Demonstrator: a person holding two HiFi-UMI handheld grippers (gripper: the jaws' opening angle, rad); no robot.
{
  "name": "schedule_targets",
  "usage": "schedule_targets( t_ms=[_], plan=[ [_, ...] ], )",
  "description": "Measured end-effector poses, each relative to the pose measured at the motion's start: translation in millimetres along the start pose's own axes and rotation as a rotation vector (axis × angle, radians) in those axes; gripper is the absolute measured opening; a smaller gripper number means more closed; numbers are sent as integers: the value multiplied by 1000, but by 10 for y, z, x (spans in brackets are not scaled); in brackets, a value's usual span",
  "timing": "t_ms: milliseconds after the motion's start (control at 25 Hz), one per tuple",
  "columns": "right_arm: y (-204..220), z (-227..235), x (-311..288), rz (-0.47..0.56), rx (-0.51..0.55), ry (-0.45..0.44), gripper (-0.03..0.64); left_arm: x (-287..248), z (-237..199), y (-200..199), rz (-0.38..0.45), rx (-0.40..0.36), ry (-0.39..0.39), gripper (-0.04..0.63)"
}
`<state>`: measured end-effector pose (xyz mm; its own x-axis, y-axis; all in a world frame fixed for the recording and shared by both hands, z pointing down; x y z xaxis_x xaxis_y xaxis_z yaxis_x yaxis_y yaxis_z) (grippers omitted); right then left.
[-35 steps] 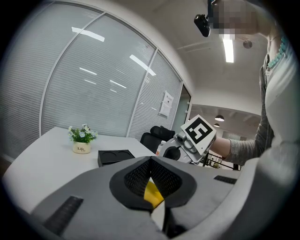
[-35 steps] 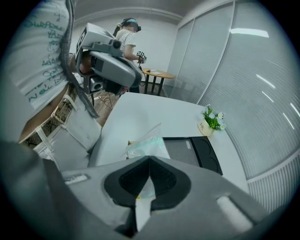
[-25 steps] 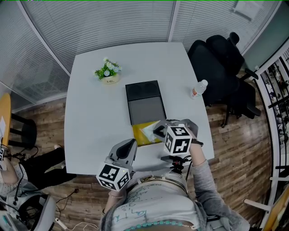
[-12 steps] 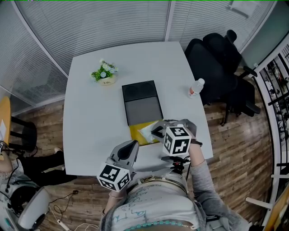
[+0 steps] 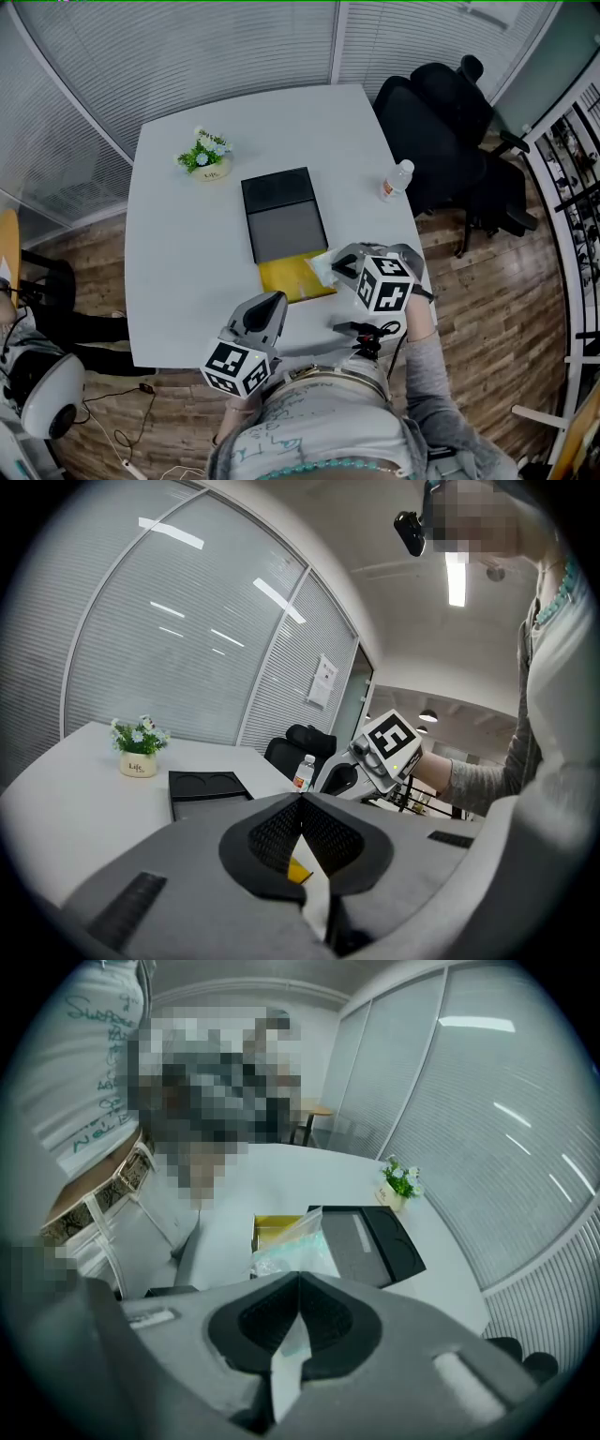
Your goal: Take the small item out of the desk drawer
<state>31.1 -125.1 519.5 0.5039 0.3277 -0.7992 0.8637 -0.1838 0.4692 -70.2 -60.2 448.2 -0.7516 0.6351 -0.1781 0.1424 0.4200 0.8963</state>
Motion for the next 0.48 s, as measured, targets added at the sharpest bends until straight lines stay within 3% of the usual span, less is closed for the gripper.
schedule_targets(
  t_ms=[480],
  plan=[
    [527, 122, 227, -67, -56, 54, 3, -171, 131, 51, -10, 3, 15, -3]
  ],
)
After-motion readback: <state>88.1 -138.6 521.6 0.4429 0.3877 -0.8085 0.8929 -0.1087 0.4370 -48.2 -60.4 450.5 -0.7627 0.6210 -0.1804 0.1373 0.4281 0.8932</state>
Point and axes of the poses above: the fingertips, and each gripper's own axes: x backward along the fingers, z to its right, y out of its underside, the point moved 2 cm from there along x, backward along the fingers, and after that the axes turned 13 degrees about y, right-handed, at the moved point
